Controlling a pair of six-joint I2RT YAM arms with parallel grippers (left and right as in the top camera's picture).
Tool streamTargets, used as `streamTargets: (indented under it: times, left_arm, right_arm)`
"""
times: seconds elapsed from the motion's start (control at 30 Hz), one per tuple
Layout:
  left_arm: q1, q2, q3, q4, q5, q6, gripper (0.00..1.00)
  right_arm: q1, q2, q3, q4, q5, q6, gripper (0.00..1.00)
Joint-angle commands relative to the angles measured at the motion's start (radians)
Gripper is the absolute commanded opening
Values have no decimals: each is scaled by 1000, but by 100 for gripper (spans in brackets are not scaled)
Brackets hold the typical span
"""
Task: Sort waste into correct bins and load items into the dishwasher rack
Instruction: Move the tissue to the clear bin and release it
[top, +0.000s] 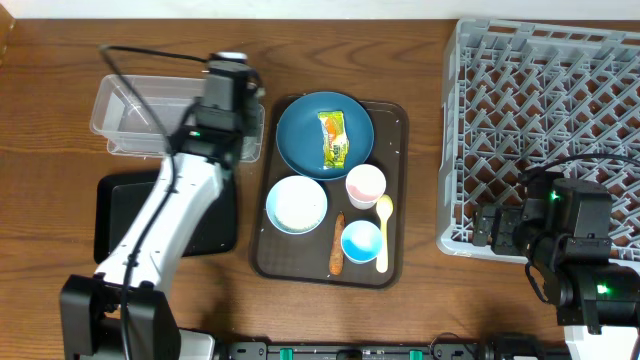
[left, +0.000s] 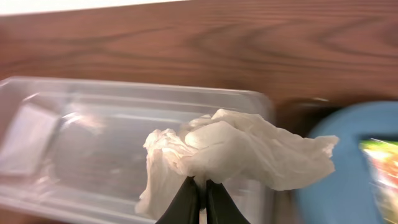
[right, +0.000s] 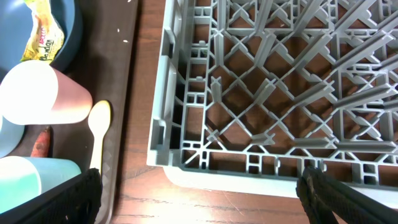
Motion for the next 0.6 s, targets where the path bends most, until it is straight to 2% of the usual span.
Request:
streamTargets:
  times: [0.0,0.2,0.37,0.57]
  left_arm:
    - [79,0,21,-1,-25,12,6]
    - [201,42,21,11,105,12,7]
    - [237,90,21,14,137,12,11]
    - [238,130,21,23,137,13,12]
  right_arm:
    - [9,-2,19,0,-8,-3,99]
    - [9,-2,19,0,-8,-3,99]
    - [9,-2,19,0,-8,-3,99]
    - [9,-2,19,-1,-8,-3,99]
